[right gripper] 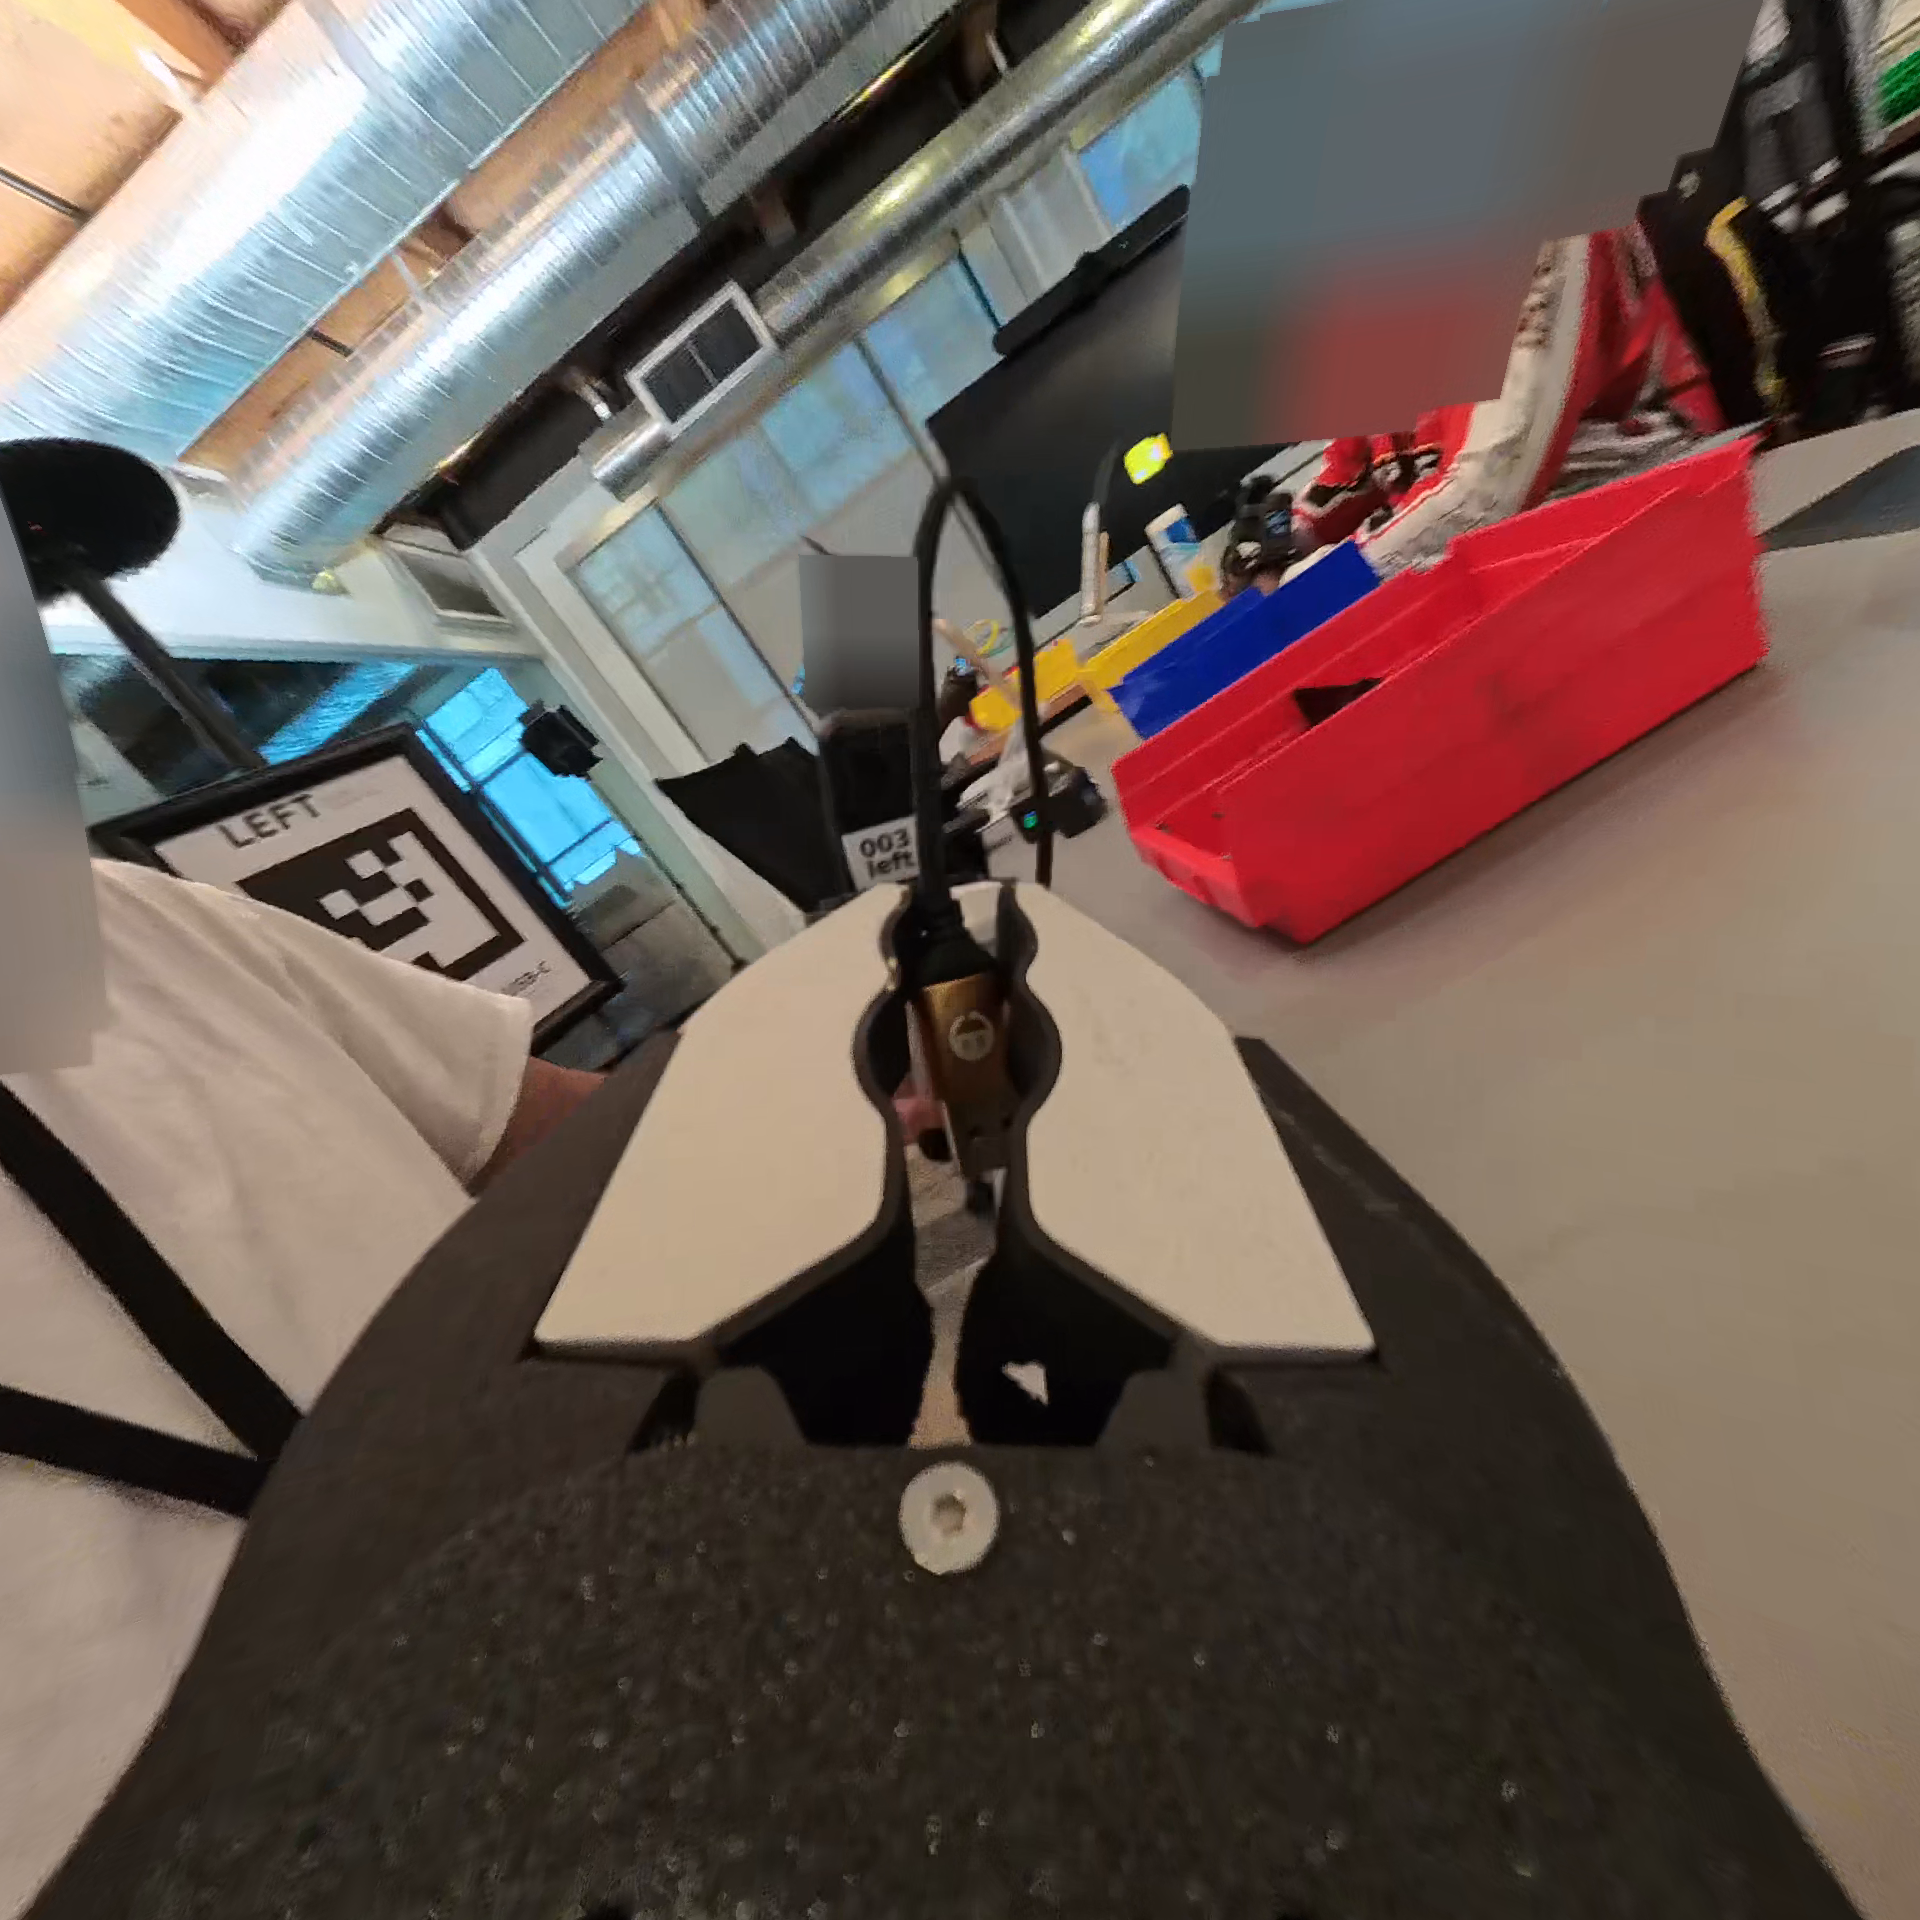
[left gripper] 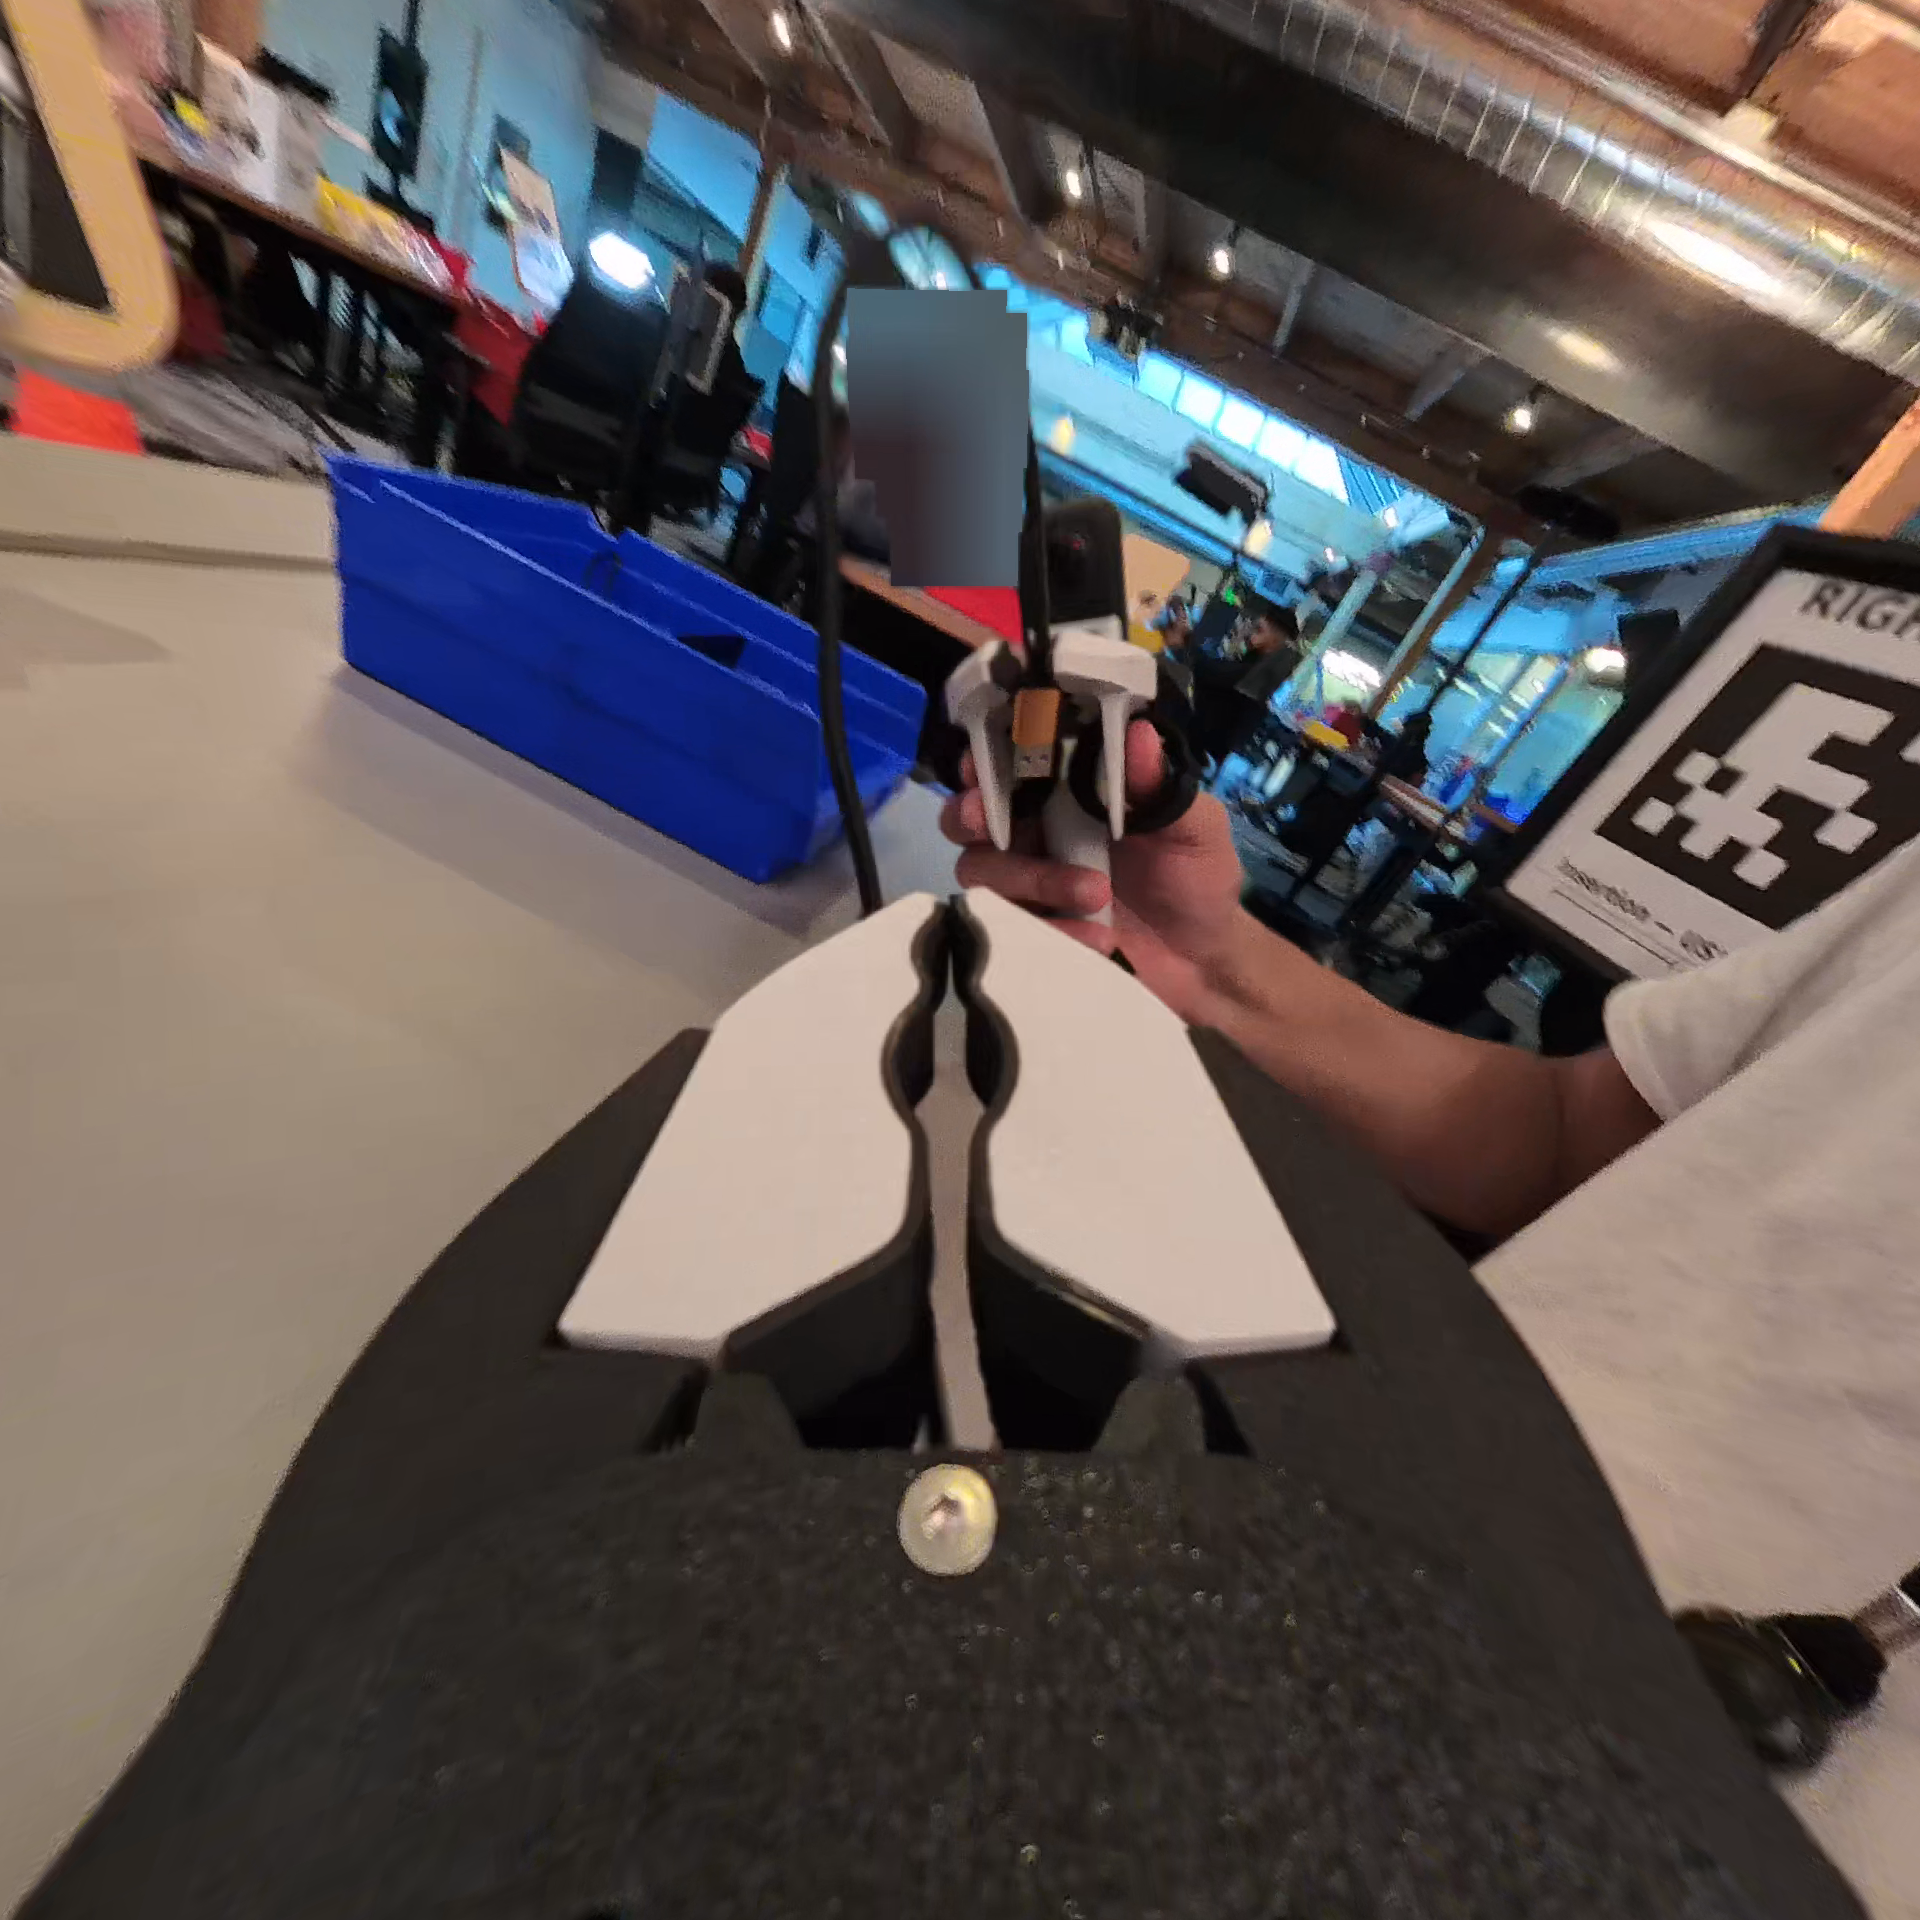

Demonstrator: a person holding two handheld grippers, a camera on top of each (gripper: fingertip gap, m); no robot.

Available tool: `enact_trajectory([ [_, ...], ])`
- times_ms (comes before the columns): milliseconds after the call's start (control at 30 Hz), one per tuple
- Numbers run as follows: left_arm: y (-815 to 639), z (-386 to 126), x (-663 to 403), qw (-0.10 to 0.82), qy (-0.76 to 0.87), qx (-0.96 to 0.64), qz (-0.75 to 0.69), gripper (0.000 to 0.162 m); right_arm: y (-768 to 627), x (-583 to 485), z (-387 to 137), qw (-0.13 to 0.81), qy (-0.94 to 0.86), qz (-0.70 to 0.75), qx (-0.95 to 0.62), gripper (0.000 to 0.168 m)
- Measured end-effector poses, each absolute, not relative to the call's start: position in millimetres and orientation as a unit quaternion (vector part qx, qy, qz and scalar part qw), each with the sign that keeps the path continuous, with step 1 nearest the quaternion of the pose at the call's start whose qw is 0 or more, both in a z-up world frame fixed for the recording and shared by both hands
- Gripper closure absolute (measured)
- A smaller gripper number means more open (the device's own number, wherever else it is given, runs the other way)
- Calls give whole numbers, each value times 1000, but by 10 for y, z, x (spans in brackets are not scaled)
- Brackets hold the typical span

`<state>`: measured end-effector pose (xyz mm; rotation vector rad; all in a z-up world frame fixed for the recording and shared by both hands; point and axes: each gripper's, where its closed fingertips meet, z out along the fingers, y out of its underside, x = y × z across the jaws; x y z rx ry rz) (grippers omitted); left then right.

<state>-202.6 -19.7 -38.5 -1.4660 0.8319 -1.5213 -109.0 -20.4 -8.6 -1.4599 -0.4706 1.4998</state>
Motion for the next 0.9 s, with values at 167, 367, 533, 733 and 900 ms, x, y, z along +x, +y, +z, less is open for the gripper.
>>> enact_trajectory([
  [167, -186, -361, -2083, 372, 286, -581, -665, 162, -136, -1040, -277, 468, -192, 568, -649, 155],
  [367, -105, -425, -2190, 400, 289, -603, -627, 162, -84, -1185, -72, 485, -223, 538, -652, 155],
  [533, -60, -500, -2280, 417, 292, -621, -595, 162, 211, -903, 781, 548, -273, 439, -658, 155],
  [733, -38, -524, -2317, 418, 291, -628, -588, 162, 601, -383, 1979, 599, -287, 341, -665, 155],
  [900, -58, -528, -2316, 410, 287, -626, -598, 162, 943, 207, 2744, 623, -262, 283, -681, 155],
])
